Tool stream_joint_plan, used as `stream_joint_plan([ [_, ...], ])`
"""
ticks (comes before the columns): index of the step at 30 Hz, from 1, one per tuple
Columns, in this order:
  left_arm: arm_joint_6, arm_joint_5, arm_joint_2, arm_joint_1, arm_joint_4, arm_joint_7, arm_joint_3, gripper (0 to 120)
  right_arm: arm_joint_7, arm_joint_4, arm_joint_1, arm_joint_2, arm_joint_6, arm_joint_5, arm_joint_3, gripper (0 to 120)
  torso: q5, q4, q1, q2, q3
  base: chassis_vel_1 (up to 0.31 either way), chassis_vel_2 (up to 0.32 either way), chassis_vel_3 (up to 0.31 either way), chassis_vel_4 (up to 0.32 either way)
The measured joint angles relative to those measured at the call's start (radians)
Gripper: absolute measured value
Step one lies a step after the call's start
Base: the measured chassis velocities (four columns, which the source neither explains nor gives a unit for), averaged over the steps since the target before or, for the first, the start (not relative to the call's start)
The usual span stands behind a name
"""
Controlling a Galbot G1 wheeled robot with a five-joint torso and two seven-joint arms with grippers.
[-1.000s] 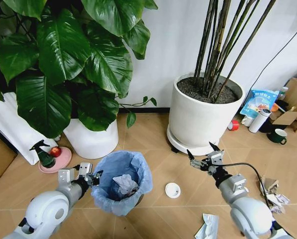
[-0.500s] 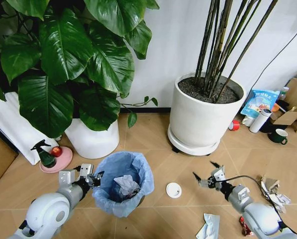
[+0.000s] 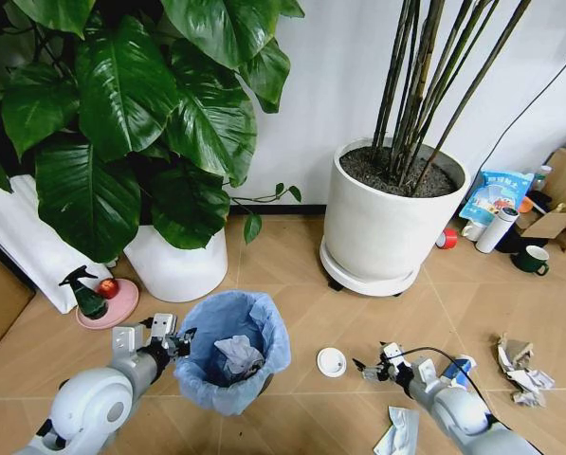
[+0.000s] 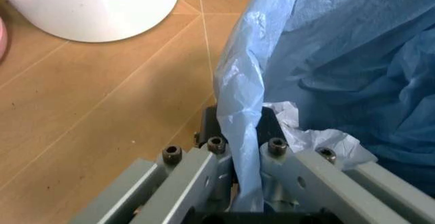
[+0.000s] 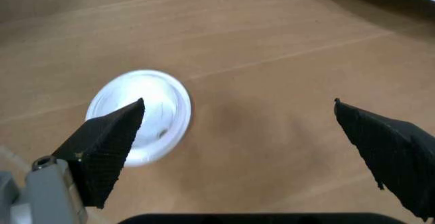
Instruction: Pick up the trash bin and place the garbage on the floor into it.
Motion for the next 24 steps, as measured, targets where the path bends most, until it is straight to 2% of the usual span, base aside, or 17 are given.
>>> stream_joint_plan([
  [9,0.000,-0.003,0.003,-0.004,0.006,0.000,0.001,0,0.005,-0.123,0.099,0.064,-0.004,-0.024,-0.056,100,0.0000,0.0001,0.000,0.000,0.000,0.000,0.000,0.000,0.000],
  [24,-0.003,-0.006,0.003,-0.018,0.019,0.002,0.007,0,0.008,-0.232,0.153,0.125,0.005,-0.060,-0.084,99,0.0000,0.0000,0.000,0.000,0.000,0.000,0.000,0.000,0.000],
])
